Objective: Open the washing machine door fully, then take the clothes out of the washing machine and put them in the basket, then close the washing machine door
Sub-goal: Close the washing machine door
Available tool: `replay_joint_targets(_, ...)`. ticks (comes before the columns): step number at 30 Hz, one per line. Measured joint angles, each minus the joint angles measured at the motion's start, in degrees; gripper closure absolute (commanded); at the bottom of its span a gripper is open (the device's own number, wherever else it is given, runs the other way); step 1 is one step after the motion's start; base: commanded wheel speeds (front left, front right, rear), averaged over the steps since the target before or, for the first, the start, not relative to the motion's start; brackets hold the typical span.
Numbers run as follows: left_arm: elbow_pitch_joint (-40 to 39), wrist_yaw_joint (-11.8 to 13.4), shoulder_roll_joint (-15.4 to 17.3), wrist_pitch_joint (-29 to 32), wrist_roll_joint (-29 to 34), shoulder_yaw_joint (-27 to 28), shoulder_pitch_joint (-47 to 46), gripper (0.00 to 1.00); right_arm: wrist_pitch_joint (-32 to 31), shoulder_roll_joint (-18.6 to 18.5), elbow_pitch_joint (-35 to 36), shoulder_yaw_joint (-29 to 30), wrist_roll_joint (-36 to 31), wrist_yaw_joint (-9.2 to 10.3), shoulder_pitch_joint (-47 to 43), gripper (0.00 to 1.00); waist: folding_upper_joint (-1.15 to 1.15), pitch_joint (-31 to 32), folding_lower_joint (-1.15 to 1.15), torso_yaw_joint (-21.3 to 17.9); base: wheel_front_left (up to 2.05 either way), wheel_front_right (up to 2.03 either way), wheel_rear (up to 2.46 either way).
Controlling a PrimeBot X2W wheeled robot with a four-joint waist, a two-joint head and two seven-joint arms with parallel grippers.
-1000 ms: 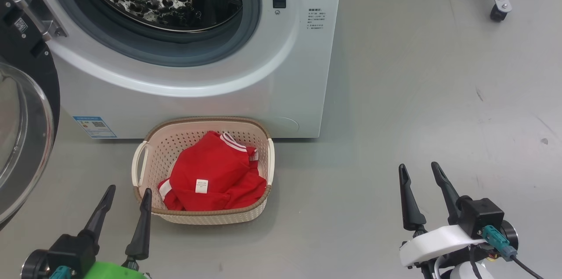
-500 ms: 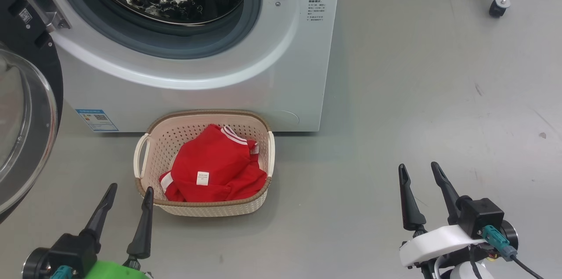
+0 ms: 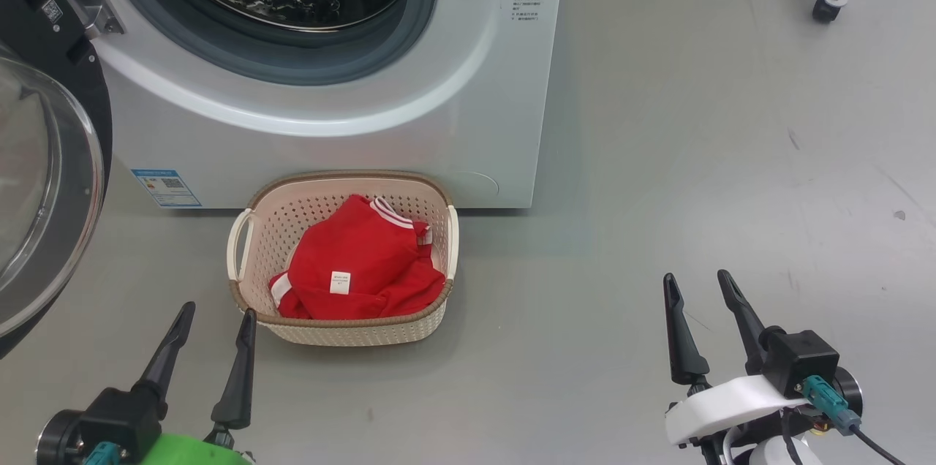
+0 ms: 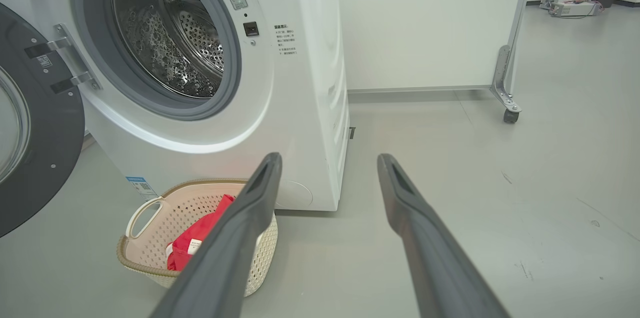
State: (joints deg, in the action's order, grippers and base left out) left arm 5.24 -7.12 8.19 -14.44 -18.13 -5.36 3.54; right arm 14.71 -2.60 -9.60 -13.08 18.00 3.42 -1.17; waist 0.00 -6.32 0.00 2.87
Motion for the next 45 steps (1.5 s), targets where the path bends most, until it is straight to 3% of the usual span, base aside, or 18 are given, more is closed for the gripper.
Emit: replay_joint_targets(45,0.11,-0.07,-0.01,0.00,1.58,0.19,0.24,0.00,0.00,0.00,-0.34,-0.35,0.01,-0.33,0.00,0.00,0.00,0.94,0.00,0.62,-0.07,0.07,0.00)
